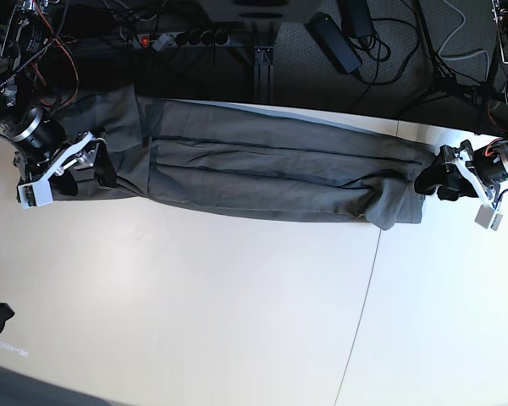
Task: Fold the T-shirt properly
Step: 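Regrasp the strip ends with both grippers and straighten it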
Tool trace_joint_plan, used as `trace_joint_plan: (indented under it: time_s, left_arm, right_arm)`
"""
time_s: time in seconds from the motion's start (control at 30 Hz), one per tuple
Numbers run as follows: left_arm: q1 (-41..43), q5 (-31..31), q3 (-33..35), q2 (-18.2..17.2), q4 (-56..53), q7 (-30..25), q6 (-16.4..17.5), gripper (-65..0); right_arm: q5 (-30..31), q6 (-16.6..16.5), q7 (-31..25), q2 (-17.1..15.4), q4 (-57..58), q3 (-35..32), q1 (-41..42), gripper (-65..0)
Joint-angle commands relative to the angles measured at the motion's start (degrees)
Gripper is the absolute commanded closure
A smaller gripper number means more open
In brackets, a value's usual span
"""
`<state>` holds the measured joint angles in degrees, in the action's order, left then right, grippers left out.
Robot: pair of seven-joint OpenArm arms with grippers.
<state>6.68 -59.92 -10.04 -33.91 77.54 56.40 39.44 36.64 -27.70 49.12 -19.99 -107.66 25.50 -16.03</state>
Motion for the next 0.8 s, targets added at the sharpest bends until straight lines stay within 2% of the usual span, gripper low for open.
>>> trace_joint_plan:
  time_s: [0.0, 0.27, 0.53, 0.77]
  left_arm:
    - [0.1, -1.0, -0.5, -1.2, 0.8, -0.9, 0.6, -47.1]
    - [1.0, -1.0, -0.5, -0.3, -1.8, -1.4, 0.6, -47.1]
    - [1.0, -1.2, -0.4, 4.0, -4.5, -0.2, 0.6, -47.1]
    - [2.6, -3.7, -0.4, 5.5, -4.5, 1.1, 0.6, -47.1]
  right_arm:
    - [1.1, -4.1, -1.2, -0.8, -0.9, 0.5, 0.3, -44.5]
    - [1.3, -4.1, -1.0, -0.8, -0.9, 0.5, 0.3, -44.5]
    - [1.9, -4.1, -0.6, -0.8, -0.9, 0.5, 0.3, -44.5]
    - [1.9, -4.1, -0.5, -0.8, -0.9, 0.5, 0.3, -44.5]
